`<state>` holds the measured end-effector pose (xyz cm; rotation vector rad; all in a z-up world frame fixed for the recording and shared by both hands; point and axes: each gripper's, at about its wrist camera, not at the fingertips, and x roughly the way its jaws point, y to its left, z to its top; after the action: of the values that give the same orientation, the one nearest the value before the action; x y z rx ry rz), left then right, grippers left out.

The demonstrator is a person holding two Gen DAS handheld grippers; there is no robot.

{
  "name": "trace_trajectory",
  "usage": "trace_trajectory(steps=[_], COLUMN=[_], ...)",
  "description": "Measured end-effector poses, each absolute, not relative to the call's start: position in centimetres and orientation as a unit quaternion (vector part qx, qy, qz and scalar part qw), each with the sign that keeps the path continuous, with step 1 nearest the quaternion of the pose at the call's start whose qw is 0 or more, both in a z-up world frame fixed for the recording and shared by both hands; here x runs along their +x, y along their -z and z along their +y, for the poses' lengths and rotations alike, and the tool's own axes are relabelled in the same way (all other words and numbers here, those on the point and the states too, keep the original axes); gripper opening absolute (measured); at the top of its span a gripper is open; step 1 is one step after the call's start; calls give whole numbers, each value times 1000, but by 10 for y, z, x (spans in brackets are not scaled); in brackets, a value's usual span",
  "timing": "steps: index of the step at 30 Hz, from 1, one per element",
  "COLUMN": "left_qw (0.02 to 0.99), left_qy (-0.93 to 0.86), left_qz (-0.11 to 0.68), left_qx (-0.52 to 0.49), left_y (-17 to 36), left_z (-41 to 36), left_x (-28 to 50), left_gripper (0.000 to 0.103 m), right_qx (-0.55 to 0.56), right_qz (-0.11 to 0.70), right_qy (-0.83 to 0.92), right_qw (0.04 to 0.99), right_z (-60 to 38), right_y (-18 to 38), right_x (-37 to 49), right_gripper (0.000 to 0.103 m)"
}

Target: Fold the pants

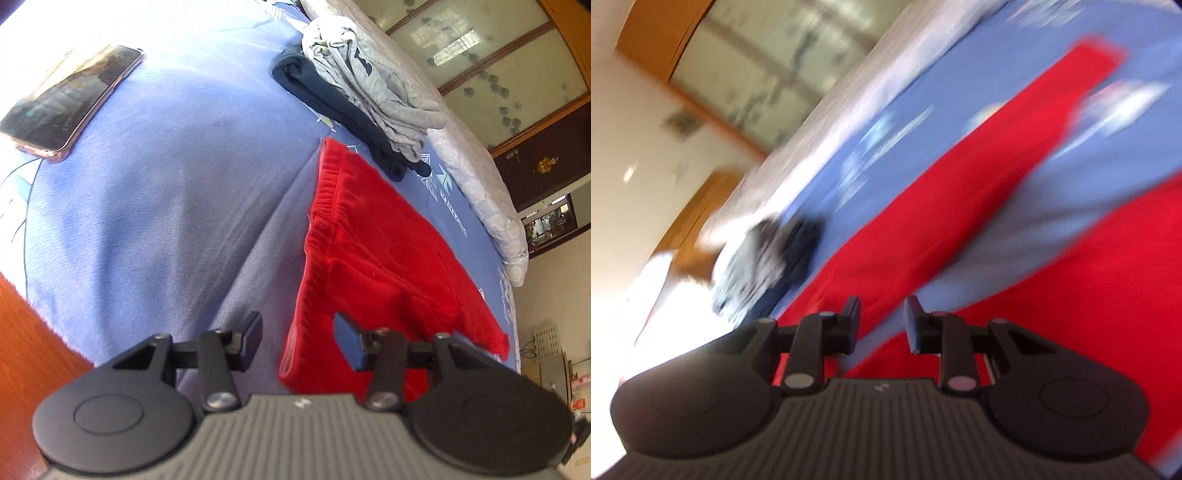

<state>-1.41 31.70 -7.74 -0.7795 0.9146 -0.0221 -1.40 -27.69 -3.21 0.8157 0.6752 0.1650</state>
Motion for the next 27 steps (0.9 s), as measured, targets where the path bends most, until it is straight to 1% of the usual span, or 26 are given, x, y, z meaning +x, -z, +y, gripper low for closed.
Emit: trace_trajectory(steps=[3,5,9,12,18,27], left_qw=[826,826,831,828,813,800], left_qy=[12,14,22,27,27,3], left_qz=[435,438,437,436,434,434], left_qx=[-358,-354,-343,-353,-388,-415], left_y=[73,71,68,70,78,88], left_z=[312,307,292,281,266,259], left_x=[-26,-35,-47,-51,-52,-49], left_gripper=[44,49,50,55,55,55], right_qx=[412,427,463,467,494,508], right_qz=[296,286,276,280,276,265], right_qy=[6,57,127,142,124,135], right_qw=[862,856,833,826,815,808], right_z=[-346,-382,-424,-427,-431,-456], right_y=[32,36,56,70,89,91], right_x=[-68,-105,-158,-162,-147,-152], right_gripper=[29,29,29,29,29,30])
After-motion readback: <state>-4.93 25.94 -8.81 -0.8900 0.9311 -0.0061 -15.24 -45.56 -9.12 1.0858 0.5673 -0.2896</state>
